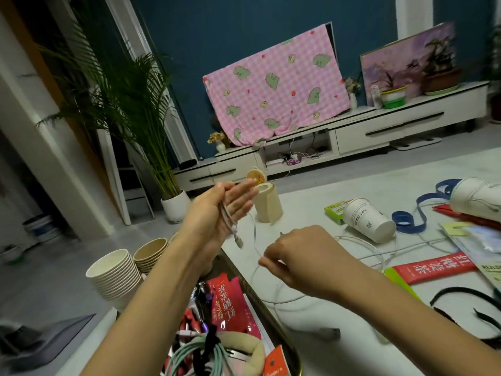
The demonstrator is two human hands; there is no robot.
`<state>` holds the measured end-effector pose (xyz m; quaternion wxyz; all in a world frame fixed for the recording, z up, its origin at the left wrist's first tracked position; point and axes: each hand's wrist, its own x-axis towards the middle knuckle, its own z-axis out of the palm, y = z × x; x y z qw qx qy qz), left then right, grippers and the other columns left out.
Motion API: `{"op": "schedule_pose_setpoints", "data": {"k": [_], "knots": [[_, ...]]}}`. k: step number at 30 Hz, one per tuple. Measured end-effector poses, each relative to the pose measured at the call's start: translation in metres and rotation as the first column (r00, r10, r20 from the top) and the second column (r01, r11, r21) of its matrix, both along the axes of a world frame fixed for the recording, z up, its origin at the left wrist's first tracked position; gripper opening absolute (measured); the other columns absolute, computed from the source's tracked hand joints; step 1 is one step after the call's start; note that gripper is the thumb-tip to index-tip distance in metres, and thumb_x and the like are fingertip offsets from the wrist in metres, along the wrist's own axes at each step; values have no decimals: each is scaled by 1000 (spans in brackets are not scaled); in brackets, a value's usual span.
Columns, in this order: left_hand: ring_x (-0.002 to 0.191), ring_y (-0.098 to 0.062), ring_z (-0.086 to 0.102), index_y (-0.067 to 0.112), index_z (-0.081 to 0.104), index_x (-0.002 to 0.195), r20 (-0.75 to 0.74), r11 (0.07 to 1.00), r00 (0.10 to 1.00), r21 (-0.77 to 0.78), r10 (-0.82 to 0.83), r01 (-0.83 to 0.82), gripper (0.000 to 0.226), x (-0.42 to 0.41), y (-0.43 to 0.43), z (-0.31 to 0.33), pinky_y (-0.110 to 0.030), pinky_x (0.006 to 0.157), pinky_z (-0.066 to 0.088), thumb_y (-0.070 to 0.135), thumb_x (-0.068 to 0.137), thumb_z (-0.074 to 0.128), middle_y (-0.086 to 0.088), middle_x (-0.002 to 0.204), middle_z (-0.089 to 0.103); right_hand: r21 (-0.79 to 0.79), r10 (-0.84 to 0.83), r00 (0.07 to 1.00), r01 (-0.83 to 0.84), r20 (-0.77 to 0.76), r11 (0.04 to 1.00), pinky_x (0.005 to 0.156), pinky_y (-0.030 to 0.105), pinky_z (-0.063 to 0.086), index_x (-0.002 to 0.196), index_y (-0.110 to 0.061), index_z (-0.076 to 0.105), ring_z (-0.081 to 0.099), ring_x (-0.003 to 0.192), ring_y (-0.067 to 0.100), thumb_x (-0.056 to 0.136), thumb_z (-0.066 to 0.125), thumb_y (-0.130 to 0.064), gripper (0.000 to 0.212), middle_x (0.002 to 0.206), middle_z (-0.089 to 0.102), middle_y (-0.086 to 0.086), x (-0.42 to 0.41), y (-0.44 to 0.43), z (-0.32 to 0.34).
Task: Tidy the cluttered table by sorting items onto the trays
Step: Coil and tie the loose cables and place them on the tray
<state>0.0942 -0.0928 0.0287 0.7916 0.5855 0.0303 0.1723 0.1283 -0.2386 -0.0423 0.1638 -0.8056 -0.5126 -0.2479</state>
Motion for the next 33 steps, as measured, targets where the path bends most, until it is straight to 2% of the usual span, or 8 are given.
{"op": "schedule_pose_setpoints", "data": {"k": [3,6,15,18,25,29,31,33], "knots": [[73,-17,70,7,51,83,-144,938,989,346,29,23,32,7,-11,-23,-21,63,56,16,102,28,-12,89,72,21,61,998,-62,14,998,54,31,21,77,-21,56,58,79,26,96,37,-40,33,85,64,3,-5,-1,7],[54,-11,57,4,55,76,-301,860,954,484,-9,161,24,2,-29,-48,-14,44,44,3,93,38,-1,58,59,89,89,994,-84,-57,992,59,28,26,93,-25,64,60,89,24,94,43,-38,24,97,67,1,-1,-5,11],[36,-9,43,10,50,77,-397,892,835,78,-381,445,24,-20,-35,-49,-19,43,39,23,93,37,4,43,41,549,315,764,60,-563,834,58,31,44,73,-7,72,52,58,14,61,67,-48,43,69,67,17,44,-35,15],[28,-3,29,11,51,75,-286,864,818,-100,-500,493,22,-29,-32,-41,-15,34,29,22,91,41,9,38,35,618,461,645,22,-609,786,64,27,42,69,-16,71,52,66,17,63,67,-42,27,76,66,24,48,-37,11],[33,-5,17,10,47,73,71,637,716,-402,-695,658,29,-45,-9,-15,-19,38,19,17,98,35,7,44,28,674,527,527,124,-667,728,44,7,30,76,-14,70,40,45,-3,85,60,-26,18,48,49,-10,58,-31,-5],[32,-3,20,10,49,80,231,799,868,-342,-439,495,30,-50,8,16,-16,38,22,17,99,28,3,43,37,628,404,608,206,-683,751,53,12,38,80,-12,71,45,50,-2,90,58,-22,19,59,53,-3,55,-21,-13],[30,-1,28,14,53,78,140,980,977,-96,-160,174,33,-41,9,16,-11,37,28,23,100,31,7,42,42,549,222,761,204,-610,811,63,25,43,87,-15,71,51,60,3,90,56,-29,20,69,60,-3,49,-18,-13],[37,0,42,14,52,81,73,986,997,165,17,-29,31,-25,2,3,-10,42,36,27,100,31,8,47,50,311,-43,920,176,-389,934,65,29,39,94,-20,68,58,76,15,93,51,-36,23,84,65,-3,37,-12,-12]]}}
